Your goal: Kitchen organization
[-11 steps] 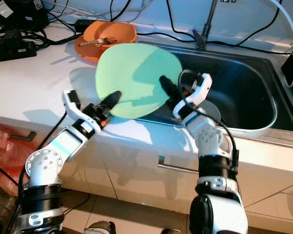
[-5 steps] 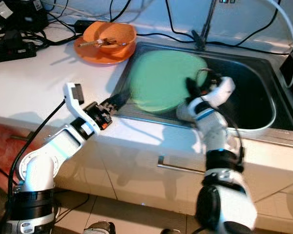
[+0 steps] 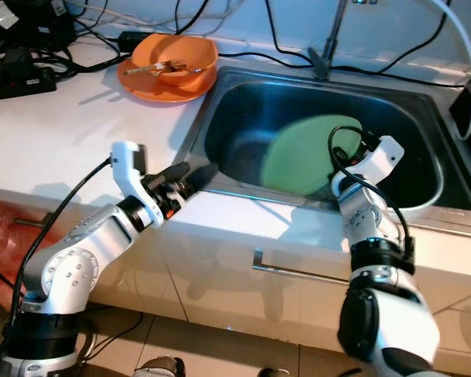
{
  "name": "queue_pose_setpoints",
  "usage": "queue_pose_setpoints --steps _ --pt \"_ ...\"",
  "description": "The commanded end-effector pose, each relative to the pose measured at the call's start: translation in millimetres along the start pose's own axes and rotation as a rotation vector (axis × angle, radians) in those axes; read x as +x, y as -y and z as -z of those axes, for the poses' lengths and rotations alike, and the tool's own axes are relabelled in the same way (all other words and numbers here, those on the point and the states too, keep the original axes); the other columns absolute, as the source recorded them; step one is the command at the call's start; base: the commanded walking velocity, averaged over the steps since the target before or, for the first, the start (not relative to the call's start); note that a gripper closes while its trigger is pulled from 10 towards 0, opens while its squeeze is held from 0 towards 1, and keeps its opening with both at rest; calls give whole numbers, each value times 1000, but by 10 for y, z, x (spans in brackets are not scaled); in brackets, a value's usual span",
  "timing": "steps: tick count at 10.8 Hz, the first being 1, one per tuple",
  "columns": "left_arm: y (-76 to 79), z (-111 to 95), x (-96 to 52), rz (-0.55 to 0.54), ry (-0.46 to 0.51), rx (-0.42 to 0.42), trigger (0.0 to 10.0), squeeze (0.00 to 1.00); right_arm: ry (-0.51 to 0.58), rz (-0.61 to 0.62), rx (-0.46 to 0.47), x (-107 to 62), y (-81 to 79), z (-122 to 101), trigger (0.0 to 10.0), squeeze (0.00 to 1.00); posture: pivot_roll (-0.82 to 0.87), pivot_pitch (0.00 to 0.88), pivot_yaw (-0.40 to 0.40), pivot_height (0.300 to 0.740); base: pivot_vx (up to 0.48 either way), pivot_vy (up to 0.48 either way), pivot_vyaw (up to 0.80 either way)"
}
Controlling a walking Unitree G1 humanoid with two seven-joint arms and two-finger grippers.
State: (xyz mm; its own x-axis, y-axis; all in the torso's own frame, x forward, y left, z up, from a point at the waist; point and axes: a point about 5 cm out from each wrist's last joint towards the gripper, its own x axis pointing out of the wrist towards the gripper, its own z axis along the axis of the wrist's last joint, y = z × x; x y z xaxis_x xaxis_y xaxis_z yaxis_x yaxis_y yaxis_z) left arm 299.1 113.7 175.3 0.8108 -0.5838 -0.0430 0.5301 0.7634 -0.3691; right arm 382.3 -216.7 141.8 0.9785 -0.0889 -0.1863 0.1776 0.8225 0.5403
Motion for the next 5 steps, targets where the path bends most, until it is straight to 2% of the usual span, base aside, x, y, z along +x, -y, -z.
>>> queue_pose_setpoints --steps 1,2,3,4,5 --pt "42 42 0 13 -23 59 10000 1000 -8 35 -61 14 16 3 0 0 160 82 -54 740 0 0 0" --pt "46 88 0 13 -51 127 10000 1000 -32 55 -110 11 43 57 4588 0 163 79 -50 740 0 0 0" --pt "49 113 7 19 -65 202 10000 702 -57 57 -191 13 46 120 10000 0 163 79 -50 740 0 0 0" --pt "33 116 6 14 -63 212 10000 43 -88 48 -241 13 41 182 10000 0 163 77 -49 740 0 0 0" --pt "31 116 10 16 -66 240 10000 0 -103 43 -252 14 42 205 10000 0 163 77 -49 740 0 0 0"
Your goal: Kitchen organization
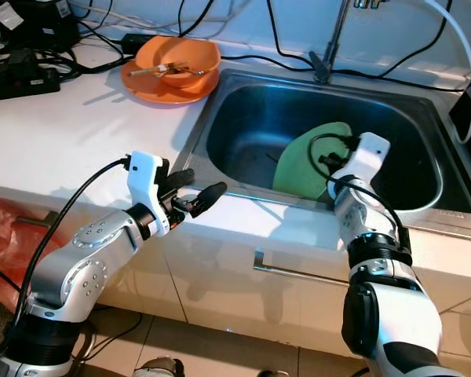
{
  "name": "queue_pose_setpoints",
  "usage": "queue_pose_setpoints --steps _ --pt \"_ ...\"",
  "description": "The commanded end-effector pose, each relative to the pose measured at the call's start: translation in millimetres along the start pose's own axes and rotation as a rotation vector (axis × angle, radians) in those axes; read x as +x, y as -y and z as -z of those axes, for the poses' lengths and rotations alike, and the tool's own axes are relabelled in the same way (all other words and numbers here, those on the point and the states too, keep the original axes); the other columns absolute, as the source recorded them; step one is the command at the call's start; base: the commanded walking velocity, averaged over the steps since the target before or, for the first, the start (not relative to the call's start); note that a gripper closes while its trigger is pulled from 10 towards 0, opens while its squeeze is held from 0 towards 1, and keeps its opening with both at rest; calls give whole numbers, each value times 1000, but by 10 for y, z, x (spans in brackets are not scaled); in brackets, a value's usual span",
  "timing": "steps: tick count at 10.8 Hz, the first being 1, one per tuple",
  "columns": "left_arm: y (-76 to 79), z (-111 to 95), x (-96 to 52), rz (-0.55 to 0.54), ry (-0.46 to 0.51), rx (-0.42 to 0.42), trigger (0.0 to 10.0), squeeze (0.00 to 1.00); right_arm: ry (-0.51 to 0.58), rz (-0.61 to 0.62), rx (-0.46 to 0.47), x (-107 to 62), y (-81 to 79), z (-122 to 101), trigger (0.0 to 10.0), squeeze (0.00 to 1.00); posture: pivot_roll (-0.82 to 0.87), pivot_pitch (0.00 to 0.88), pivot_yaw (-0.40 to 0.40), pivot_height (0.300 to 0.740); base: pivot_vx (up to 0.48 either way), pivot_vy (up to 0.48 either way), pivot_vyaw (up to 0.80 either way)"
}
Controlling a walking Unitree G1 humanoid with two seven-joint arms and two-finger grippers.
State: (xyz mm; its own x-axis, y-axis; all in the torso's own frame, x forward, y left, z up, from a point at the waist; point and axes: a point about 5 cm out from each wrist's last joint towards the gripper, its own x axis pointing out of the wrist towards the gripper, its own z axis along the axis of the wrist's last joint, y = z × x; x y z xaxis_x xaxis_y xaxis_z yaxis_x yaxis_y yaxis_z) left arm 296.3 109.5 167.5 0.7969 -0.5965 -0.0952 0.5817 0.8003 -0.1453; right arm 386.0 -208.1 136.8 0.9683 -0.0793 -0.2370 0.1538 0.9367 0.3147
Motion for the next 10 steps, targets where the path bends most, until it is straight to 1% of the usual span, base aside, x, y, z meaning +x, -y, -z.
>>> queue_pose_setpoints --steps 1,3,6,7,8,9,10 --pt "22 13 9 12 -4 23 10000 0 -63 36 -33 -15 70 153 10000 1000 166 76 -50 740 0 0 0" --pt "-8 -10 11 -16 14 64 10000 0 -55 57 -73 -14 88 158 10000 1000 167 77 -47 740 0 0 0" --pt "-99 -82 29 -76 52 89 10000 0 -18 69 -147 -16 102 121 10000 1000 162 75 -44 740 0 0 0" --pt "-140 -125 34 -109 79 90 10000 0 17 53 -176 -16 67 81 10000 1000 156 74 -44 740 0 0 0" --pt "-171 -160 33 -140 103 89 10000 0 32 33 -176 -15 15 58 10000 1000 156 74 -44 740 0 0 0" --pt "-230 -228 30 -194 153 84 10000 0 58 2 -184 -18 -74 28 10000 1000 151 70 -45 740 0 0 0" --pt "-305 -309 17 -267 211 88 10000 0 105 -44 -224 -47 -195 12 10000 1000 145 65 -46 740 0 0 0"
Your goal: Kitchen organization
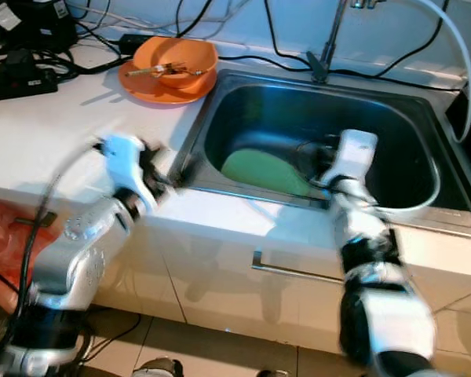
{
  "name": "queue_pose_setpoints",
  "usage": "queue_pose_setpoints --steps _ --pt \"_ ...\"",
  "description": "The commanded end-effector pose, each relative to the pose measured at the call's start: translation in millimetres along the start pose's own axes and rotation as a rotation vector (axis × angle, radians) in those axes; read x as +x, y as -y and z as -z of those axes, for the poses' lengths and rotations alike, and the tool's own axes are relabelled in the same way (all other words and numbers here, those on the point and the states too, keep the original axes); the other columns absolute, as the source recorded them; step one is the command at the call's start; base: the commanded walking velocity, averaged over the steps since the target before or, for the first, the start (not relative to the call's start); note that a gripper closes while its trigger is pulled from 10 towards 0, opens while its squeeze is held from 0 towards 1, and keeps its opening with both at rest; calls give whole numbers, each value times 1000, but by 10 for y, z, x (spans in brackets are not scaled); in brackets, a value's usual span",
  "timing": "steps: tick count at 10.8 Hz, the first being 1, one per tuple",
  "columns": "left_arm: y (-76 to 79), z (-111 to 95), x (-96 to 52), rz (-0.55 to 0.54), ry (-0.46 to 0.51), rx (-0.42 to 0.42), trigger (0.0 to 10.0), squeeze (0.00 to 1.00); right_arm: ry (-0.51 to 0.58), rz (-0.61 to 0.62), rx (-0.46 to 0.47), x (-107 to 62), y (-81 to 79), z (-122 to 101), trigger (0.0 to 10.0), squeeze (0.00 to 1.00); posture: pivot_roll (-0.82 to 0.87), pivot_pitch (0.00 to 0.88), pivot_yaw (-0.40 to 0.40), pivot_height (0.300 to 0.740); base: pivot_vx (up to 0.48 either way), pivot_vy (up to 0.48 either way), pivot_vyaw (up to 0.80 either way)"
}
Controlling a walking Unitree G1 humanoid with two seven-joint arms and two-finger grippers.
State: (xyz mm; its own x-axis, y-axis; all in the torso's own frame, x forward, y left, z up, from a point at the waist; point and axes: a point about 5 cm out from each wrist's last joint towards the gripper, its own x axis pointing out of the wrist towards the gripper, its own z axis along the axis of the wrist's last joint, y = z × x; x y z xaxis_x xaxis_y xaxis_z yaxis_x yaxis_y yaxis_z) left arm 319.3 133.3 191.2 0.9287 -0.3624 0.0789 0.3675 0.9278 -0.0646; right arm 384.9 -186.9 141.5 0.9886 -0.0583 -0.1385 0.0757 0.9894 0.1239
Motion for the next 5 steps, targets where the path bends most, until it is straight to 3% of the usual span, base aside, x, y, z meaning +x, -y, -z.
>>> queue_pose_setpoints --steps 1,2,5 --pt "-50 -45 13 -47 30 3 10000 0 39 -25 -22 -27 -40 -29 10000 1000 145 65 -46 740 0 0 0" --pt "-153 -96 18 -131 70 -11 10000 0 87 -92 -32 -91 -197 -45 10000 1000 137 56 -49 740 0 0 0" --pt "-171 -103 17 -143 75 -12 10000 0 90 -101 -35 -101 -221 -45 10000 1000 137 56 -49 740 0 0 0"
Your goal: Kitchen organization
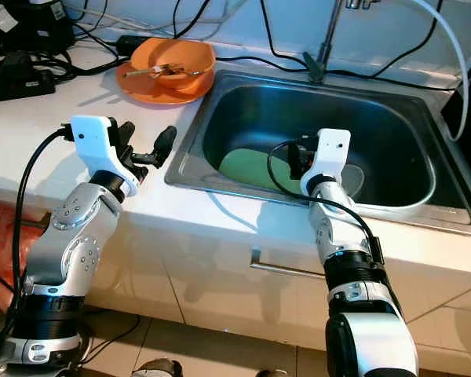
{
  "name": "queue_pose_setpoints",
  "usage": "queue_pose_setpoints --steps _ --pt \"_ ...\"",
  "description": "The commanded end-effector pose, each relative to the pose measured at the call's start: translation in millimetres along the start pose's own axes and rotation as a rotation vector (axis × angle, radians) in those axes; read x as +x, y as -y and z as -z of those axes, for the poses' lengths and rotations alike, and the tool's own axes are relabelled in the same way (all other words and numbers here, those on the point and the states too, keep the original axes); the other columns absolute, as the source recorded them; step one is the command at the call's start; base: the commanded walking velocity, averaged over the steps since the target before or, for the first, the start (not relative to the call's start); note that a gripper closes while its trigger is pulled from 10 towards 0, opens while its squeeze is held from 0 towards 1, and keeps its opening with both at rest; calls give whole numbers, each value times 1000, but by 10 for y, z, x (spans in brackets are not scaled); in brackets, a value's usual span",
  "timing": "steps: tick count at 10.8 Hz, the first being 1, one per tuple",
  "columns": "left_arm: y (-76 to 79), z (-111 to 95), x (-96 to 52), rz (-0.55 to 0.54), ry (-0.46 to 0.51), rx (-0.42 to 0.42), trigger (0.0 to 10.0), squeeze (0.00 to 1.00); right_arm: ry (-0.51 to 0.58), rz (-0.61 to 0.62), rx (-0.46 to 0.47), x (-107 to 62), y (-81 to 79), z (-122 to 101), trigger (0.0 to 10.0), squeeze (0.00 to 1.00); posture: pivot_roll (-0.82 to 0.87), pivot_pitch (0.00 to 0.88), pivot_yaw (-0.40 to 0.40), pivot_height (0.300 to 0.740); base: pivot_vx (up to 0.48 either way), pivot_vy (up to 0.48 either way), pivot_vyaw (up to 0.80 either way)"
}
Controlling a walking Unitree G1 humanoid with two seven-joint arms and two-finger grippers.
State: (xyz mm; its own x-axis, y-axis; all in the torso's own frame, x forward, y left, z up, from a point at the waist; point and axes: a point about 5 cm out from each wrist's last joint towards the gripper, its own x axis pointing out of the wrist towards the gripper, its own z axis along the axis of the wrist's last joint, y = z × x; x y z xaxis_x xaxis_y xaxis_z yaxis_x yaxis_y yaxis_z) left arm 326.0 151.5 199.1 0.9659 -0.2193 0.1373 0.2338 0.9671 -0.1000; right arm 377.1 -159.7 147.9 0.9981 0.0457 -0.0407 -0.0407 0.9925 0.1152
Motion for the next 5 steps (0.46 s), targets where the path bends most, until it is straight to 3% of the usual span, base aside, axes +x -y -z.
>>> queue_pose_setpoints --steps 1,3,5 --pt "-103 -20 36 -48 1 9 10000 0 23 -23 -6 -24 -45 -42 10000 976 130 49 -50 740 0 0 -800" --pt "-118 -6 39 -60 9 -16 10000 0 43 -52 8 -59 -110 -78 10000 875 129 50 -52 740 0 0 -800" --pt "-113 11 33 -66 12 -30 10000 0 50 -61 4 -101 -122 -80 10000 588 129 48 -52 740 124 124 0"
